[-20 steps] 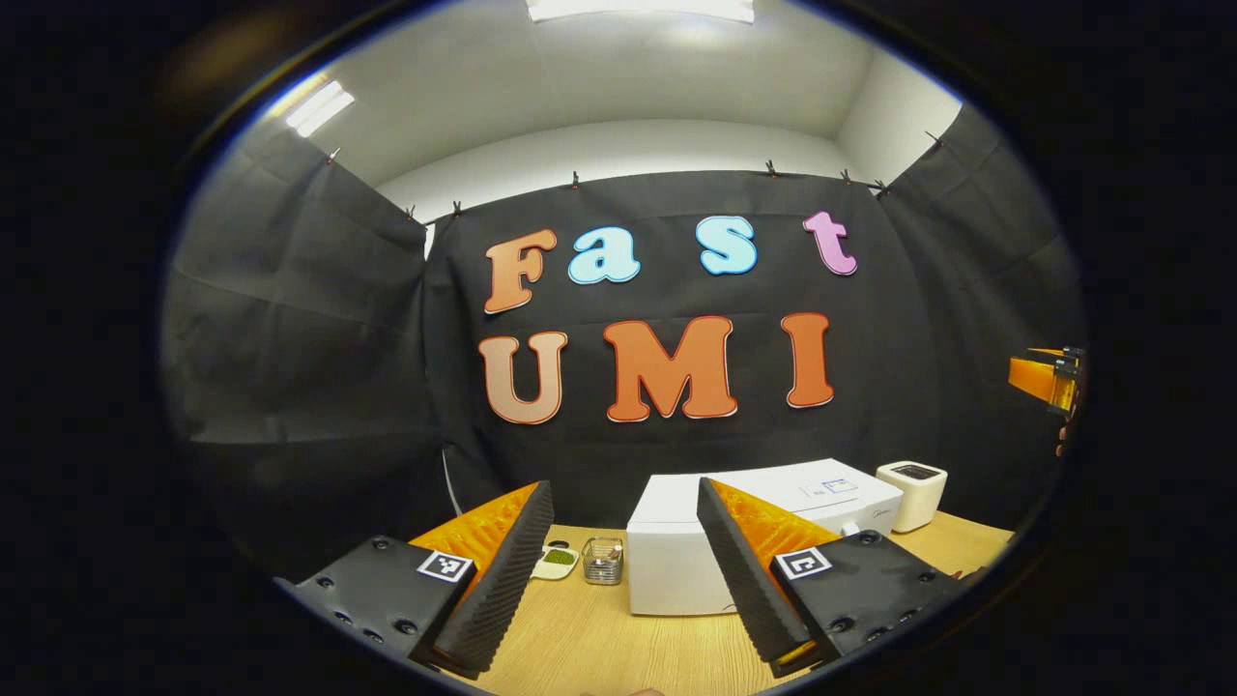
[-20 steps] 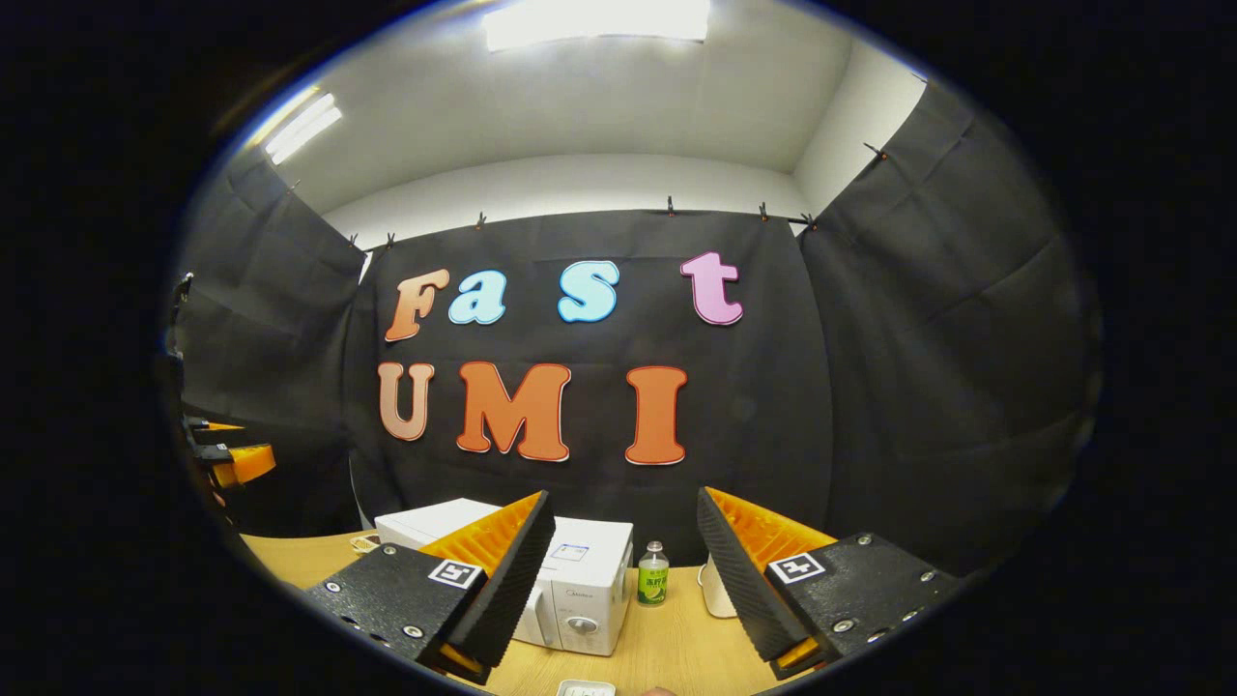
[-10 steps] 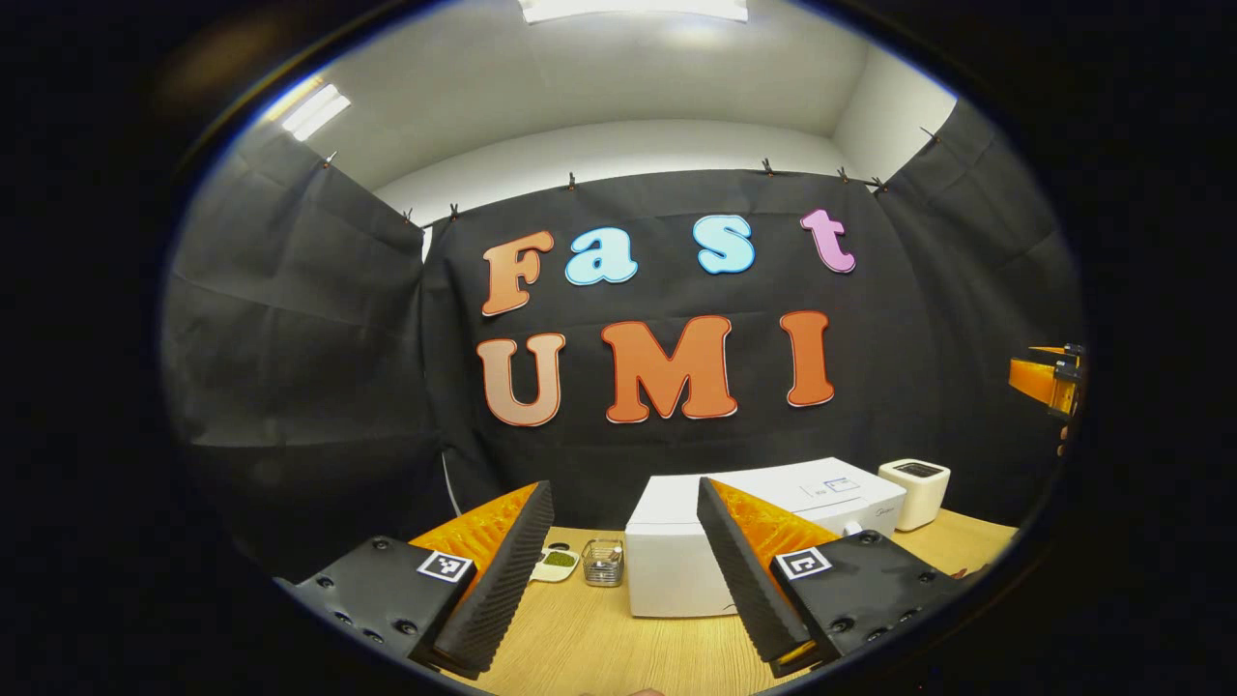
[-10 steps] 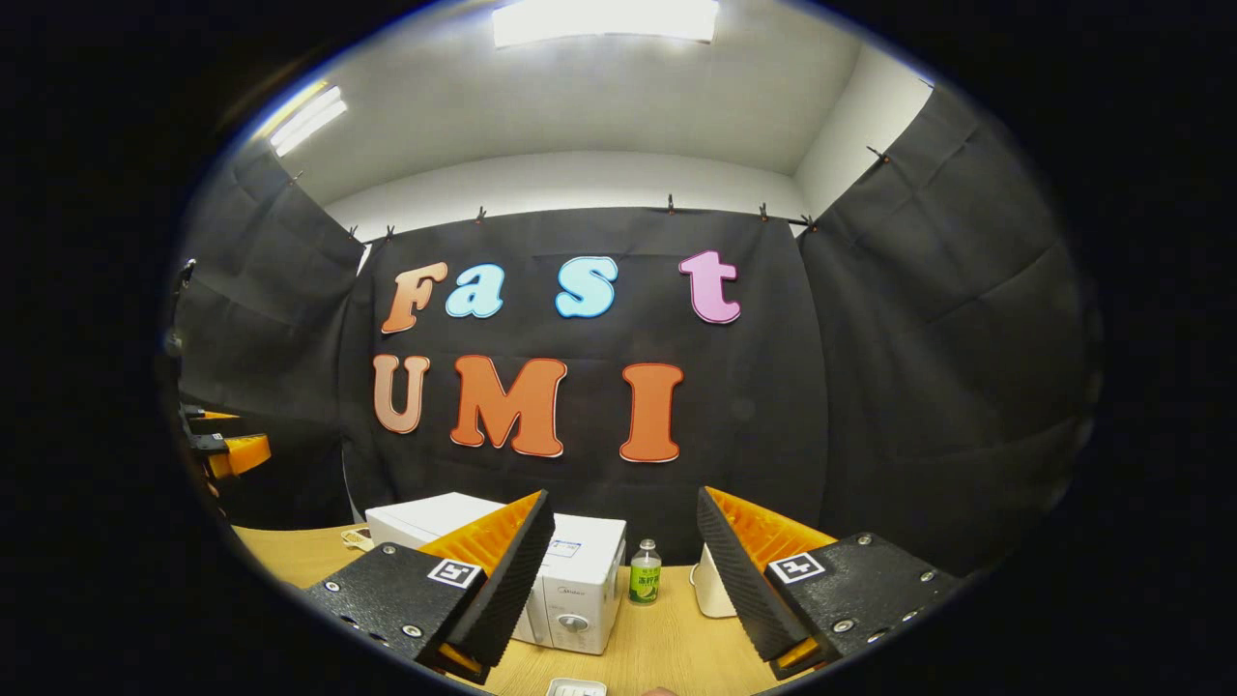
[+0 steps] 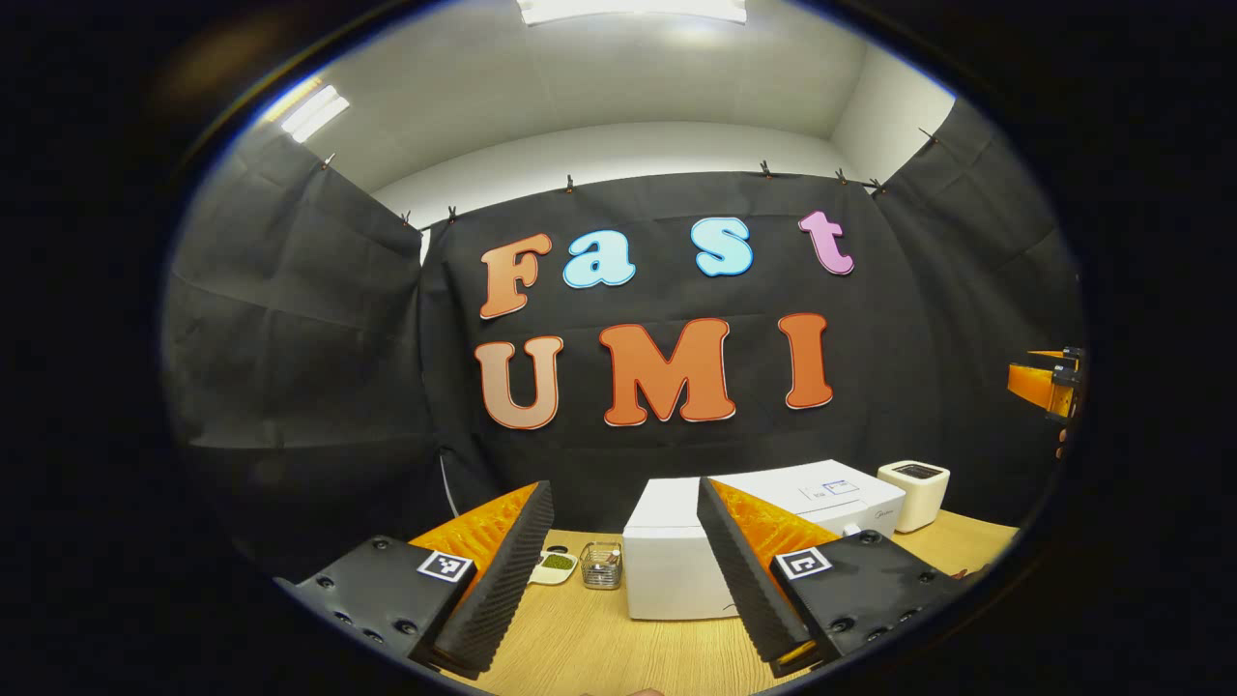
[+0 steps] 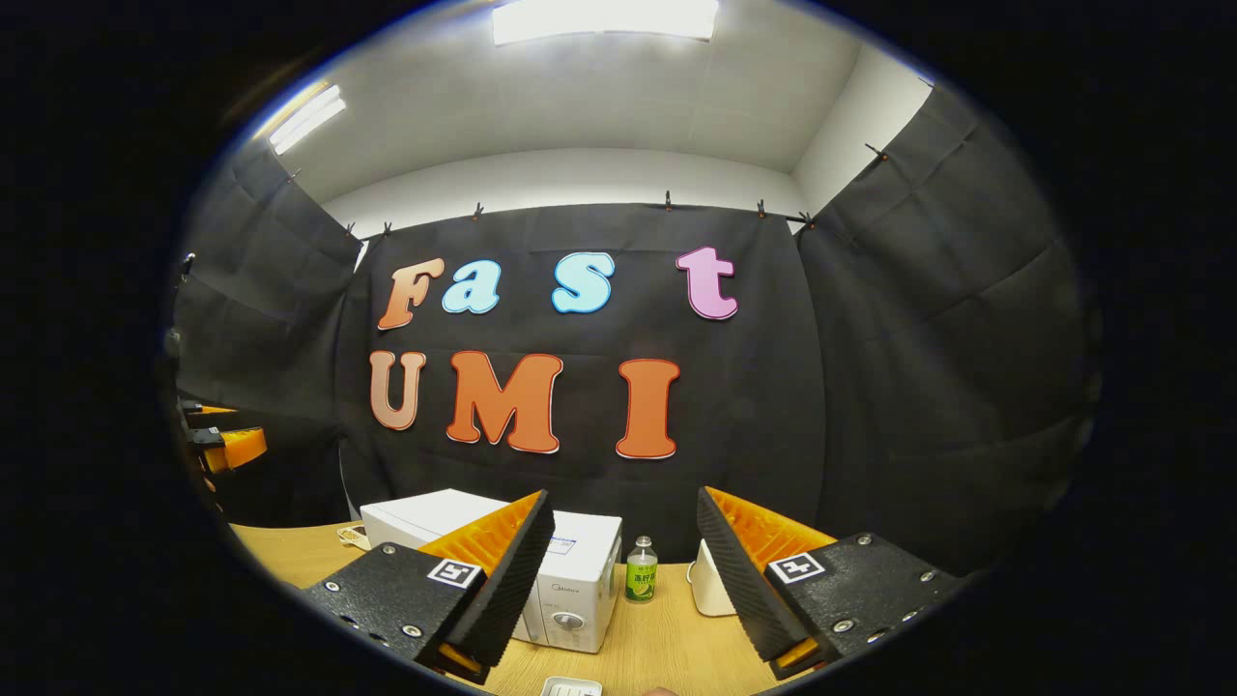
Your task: Open the microwave oven with the left hand, put the food in, and close the microwave oven.
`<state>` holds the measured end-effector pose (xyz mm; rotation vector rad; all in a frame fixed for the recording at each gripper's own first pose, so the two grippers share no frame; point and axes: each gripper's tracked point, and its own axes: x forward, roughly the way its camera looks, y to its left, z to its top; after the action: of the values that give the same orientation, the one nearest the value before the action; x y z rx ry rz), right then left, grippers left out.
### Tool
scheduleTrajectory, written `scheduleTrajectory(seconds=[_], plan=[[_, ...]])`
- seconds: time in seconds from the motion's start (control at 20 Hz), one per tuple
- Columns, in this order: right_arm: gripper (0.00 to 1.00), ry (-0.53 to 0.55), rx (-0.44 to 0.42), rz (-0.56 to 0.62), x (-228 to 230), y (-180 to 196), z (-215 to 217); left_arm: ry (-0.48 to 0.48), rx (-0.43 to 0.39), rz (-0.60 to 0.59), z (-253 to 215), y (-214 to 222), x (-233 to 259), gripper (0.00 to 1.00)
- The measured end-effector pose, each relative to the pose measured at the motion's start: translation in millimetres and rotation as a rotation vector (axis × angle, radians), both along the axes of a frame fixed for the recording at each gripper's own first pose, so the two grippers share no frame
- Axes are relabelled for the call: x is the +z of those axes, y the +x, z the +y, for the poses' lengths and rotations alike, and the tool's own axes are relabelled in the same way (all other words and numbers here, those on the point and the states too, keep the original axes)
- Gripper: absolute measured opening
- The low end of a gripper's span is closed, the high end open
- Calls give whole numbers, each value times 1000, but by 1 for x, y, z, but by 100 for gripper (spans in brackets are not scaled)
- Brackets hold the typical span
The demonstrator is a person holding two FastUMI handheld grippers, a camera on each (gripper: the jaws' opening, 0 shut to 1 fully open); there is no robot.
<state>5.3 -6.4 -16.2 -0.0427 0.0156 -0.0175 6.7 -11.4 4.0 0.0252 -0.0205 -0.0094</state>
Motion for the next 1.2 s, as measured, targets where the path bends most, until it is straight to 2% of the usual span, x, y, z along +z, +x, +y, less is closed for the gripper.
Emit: scheduleTrajectory(seconds=[0.1, 0.15, 0.2, 0.25, 0.4, 0.5, 0.55, 0.65, 0.7, 0.75, 1.2], plan=[[92, 9, 2, 1, 1, 0, 0, 5, 0, -4, -2, 0, 0, 94], [92, 11, 1, 1, 0, 1, -1, 5, -2, -5, -3, 0, 1, 98], [92, 11, -1, -1, 0, 1, -3, 4, -4, -7, -4, 1, 3, 94], [92, 11, -5, 0, 0, 1, -5, 4, -7, -9, -5, 0, 4, 98], [92, 16, -6, 6, -4, 0, -7, -2, -11, -14, -6, -1, 5, 98], [92, 12, -2, 10, -7, 0, -7, -3, -17, -15, -8, -1, 5, 98], [92, 7, -5, 13, -9, 0, -9, -5, -20, -15, -10, 0, 5, 94], [92, -2, -8, 16, -11, 0, -10, -9, -23, -16, -16, 2, 2, 98], [92, -6, -6, 17, -12, -1, -10, -11, -27, -16, -17, 2, 1, 94], [92, -11, -4, 18, -12, -1, -9, -12, -28, -15, -19, 2, 1, 98], [93, -28, -16, 17, -25, -4, -22, -26, -47, -18, -45, 7, -12, 94]])
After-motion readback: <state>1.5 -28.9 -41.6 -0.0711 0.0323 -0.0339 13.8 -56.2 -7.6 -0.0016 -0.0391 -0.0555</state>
